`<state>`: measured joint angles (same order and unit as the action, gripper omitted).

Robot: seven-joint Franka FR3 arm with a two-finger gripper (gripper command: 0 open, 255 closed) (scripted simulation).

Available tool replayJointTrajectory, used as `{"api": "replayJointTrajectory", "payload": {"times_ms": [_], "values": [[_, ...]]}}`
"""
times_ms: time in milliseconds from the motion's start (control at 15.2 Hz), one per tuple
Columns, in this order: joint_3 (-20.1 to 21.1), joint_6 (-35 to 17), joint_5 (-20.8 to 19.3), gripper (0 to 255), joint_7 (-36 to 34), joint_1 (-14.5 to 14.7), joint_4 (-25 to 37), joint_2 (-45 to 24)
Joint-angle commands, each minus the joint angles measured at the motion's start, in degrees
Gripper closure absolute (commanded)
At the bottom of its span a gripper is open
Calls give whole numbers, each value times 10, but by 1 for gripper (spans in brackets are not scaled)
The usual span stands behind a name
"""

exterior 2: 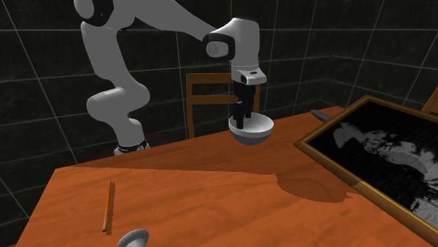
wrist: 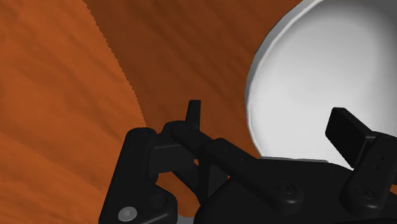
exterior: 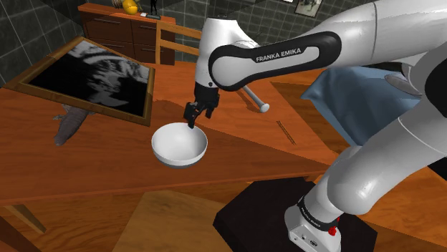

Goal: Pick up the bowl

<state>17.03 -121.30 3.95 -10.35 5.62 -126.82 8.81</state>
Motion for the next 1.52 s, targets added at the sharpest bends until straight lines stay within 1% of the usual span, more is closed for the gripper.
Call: {"api": "replayJointTrajectory", "payload": {"times_ms": [0,198,330,396,990,1452], "values": [[1,-18,-2,0,-1,0,-10,-8],[3,-46,-4,0,-3,0,-26,-19],[3,-46,-4,0,-3,0,-26,-19],[3,-46,-5,255,-4,0,-26,-20],[3,-46,-4,255,-3,0,-26,-19],[0,9,1,255,0,0,8,2]]}}
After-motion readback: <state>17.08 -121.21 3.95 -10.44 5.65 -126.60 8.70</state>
